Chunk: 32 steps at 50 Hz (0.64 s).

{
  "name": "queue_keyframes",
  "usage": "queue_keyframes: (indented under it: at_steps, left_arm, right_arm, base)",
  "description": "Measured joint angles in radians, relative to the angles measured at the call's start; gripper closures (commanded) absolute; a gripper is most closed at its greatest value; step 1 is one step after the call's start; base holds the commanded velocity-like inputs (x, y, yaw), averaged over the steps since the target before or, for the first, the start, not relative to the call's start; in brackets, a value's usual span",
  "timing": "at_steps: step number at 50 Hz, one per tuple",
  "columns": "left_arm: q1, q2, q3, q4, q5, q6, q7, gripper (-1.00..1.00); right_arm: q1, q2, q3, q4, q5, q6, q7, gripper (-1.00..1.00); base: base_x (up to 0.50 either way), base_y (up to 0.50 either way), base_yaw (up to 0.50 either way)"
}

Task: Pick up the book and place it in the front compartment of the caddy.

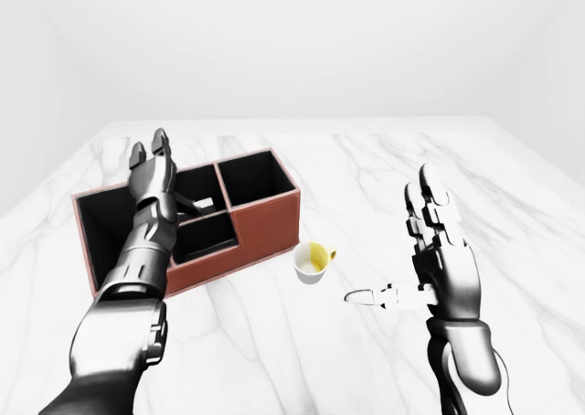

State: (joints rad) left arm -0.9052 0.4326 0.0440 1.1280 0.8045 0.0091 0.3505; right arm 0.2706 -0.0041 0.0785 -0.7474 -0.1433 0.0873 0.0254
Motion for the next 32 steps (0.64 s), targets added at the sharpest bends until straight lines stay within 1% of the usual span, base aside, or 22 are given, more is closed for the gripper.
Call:
queue_keyframes:
  at_steps: [2, 4, 5, 8, 15, 21, 23, 25, 28, 31, 32]
  left_arm:
    - [-0.002, 0.010, 0.007, -0.042, -0.011, 0.004, -0.021, -1.00]
    - [0.004, 0.020, 0.017, -0.109, -0.022, 0.017, -0.053, -1.00]
    - [0.011, 0.025, 0.025, -0.155, -0.029, 0.029, -0.076, -1.00]
    - [0.046, 0.037, 0.053, -0.329, -0.050, 0.078, -0.163, -1.00]
    - [0.164, 0.046, 0.134, -0.748, -0.101, 0.078, -0.420, -1.00]
    - [0.296, 0.030, 0.199, -1.106, -0.143, 0.078, -0.614, -1.00]
    - [0.354, 0.011, 0.229, -1.227, -0.170, 0.078, -0.672, -1.00]
    - [0.423, -0.019, 0.260, -1.346, -0.203, 0.078, -0.720, -1.00]
    - [0.555, -0.111, 0.325, -1.526, -0.284, 0.078, -0.784, -1.00]
    - [0.728, -0.215, 0.376, -1.705, -0.415, 0.077, -0.821, -1.00]
    - [0.788, -0.250, 0.383, -1.763, -0.462, 0.067, -0.831, -1.00]
  right_arm:
    - [0.000, 0.000, 0.000, 0.000, 0.000, 0.000, 0.000, -0.97]
    - [-0.001, 0.000, 0.000, 0.001, 0.000, 0.000, 0.000, -0.97]
    - [-0.001, 0.000, 0.001, 0.001, 0.000, 0.000, 0.000, -0.97]
    - [-0.001, 0.000, 0.002, 0.001, -0.001, 0.000, -0.001, -0.97]
    - [0.002, 0.000, 0.006, -0.007, -0.003, 0.000, -0.002, -0.97]
    - [0.006, -0.001, 0.011, -0.016, -0.004, 0.000, -0.004, -0.98]
    - [0.007, -0.001, 0.015, -0.019, -0.006, 0.000, -0.005, -0.97]
    - [0.007, -0.001, 0.019, -0.021, -0.008, 0.000, -0.006, -0.97]
    - [0.007, -0.002, 0.028, -0.024, -0.012, 0.000, -0.009, -0.97]
    - [0.007, -0.003, 0.039, -0.029, -0.017, 0.000, -0.013, -0.97]
    - [0.007, -0.004, 0.043, -0.031, -0.019, 0.000, -0.014, -0.97]
  base:
    - [0.00, 0.00, 0.00]
    - [0.00, 0.00, 0.00]
    - [0.00, 0.00, 0.00]
    - [0.00, 0.00, 0.00]
    - [0.00, 0.00, 0.00]
    - [0.00, 0.00, 0.00]
    - [0.00, 0.00, 0.00]
    - [0.00, 0.00, 0.00]
    - [0.00, 0.00, 0.00]
    - [0.00, 0.00, 0.00]
    - [0.00, 0.00, 0.00]
